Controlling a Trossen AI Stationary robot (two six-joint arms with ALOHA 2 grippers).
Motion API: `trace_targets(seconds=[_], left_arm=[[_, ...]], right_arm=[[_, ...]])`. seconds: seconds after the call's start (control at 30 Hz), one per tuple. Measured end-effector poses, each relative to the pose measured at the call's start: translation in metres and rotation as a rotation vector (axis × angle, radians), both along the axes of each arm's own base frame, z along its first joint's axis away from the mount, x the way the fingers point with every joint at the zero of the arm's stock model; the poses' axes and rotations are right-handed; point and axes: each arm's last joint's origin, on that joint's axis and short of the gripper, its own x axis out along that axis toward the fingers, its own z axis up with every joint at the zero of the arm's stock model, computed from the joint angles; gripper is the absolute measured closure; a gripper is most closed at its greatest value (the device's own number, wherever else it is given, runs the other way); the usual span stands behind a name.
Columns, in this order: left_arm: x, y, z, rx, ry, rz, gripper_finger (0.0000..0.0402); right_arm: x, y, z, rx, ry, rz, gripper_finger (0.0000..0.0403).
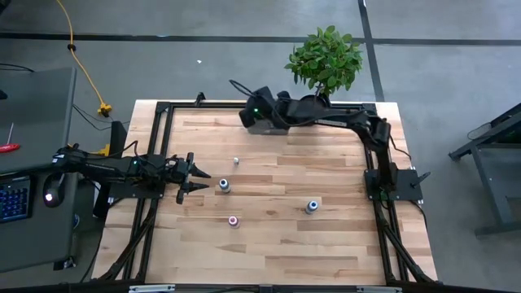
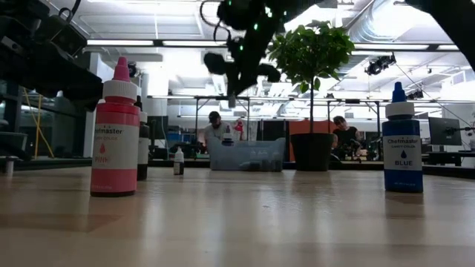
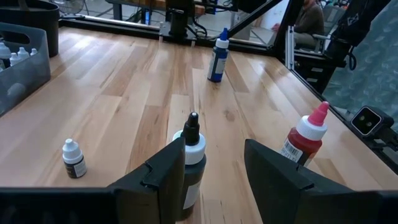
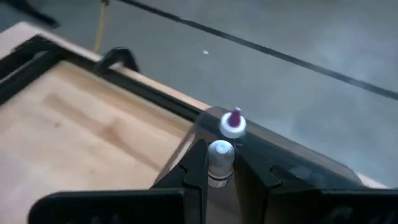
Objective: Pick & Place food coloring
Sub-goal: Put the small red food coloring bottle into the black bin
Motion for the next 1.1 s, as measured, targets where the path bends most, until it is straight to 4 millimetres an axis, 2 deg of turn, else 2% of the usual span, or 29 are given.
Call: trace_targets(seconds=[0.2,0.3,0.6,1.1], left_arm=[[0.000,0.000,0.000,0.000,0.000,0.000,0.0238],[0.000,0.000,0.000,0.000,0.000,0.001,0.0238],[0.000,0.000,0.000,0.000,0.000,0.001,0.0238],[0.000,0.000,0.000,0.000,0.000,0.001,0.0238]], right_arm=[[0.000,-0.008,-0.037,0.038,-0.078,-0.141,0.0357],[-0.004,-0.008,-0.049,0.036,-0.093,-0.226,0.0357],[-0.005,-0.006,-0.060,0.014,-0.159,-0.347,0.0357],[0.010,0.000,-0.101,0.080,-0.227,-0.423,0.0357]])
